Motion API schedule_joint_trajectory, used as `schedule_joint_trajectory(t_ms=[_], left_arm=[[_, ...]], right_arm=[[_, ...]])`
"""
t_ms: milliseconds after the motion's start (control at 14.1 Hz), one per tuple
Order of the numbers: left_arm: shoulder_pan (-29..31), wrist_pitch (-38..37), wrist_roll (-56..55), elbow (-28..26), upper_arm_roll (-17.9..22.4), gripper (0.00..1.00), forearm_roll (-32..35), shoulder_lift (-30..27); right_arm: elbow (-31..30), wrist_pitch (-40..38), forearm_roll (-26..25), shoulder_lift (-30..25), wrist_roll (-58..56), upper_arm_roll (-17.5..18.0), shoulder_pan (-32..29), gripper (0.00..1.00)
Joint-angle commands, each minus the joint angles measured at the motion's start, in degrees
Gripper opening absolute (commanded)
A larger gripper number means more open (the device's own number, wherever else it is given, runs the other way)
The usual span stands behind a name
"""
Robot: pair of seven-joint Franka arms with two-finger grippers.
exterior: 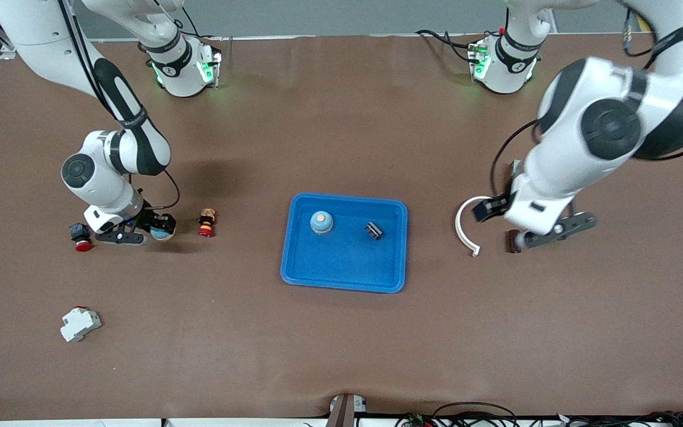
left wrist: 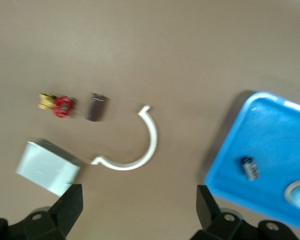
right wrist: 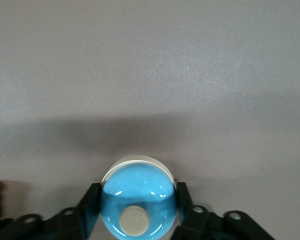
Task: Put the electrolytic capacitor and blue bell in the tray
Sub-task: 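Reach the second capacitor with the left gripper while the right gripper carries the bell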
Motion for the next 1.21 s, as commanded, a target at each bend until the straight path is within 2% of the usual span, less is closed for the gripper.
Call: schedule_joint_trajectory(t_ms=[0,142,284,498,782,924,1137], left_arm=[[5.3,1.0,9.8,-10.3,-0.6,1.00,-1.4,-8.1],[9.5,1.6,17.3,-13.4,-0.6,1.00,-1.4,-10.3],[14.1,2.1,25.3,-15.2,-0.6,1.00,-1.4,-10.8],[17.8,9.0,29.4,-21.0,-0.6,1.00,-1.4,-11.0],[19.9,22.3,32.1,-29.9,-0.4,1.00,-1.4,-10.4],[19.9,27.8,32.0,-32.0,-0.4,1.00,-1.4,-8.3],[19.3,31.8,31.6,-31.6,-0.4,1.00,-1.1,-3.0]], right_arm=[[-0.8,0.2,1.2,-0.4,-1.7,0.8,-0.6,0.00],[-0.6,-0.2,1.2,-0.8,-1.5,1.4,-0.5,0.00],[1.4,-4.4,1.2,-2.2,-1.0,2.1,-0.3,0.00],[9.2,-20.8,1.3,-5.4,2.5,2.3,2.0,0.00],[21.0,-36.8,1.3,-7.2,12.1,2.3,6.5,0.00],[24.0,-39.2,1.3,-7.1,18.5,2.3,9.8,0.00],[27.4,-39.0,1.2,-6.4,30.3,2.2,16.4,0.00]])
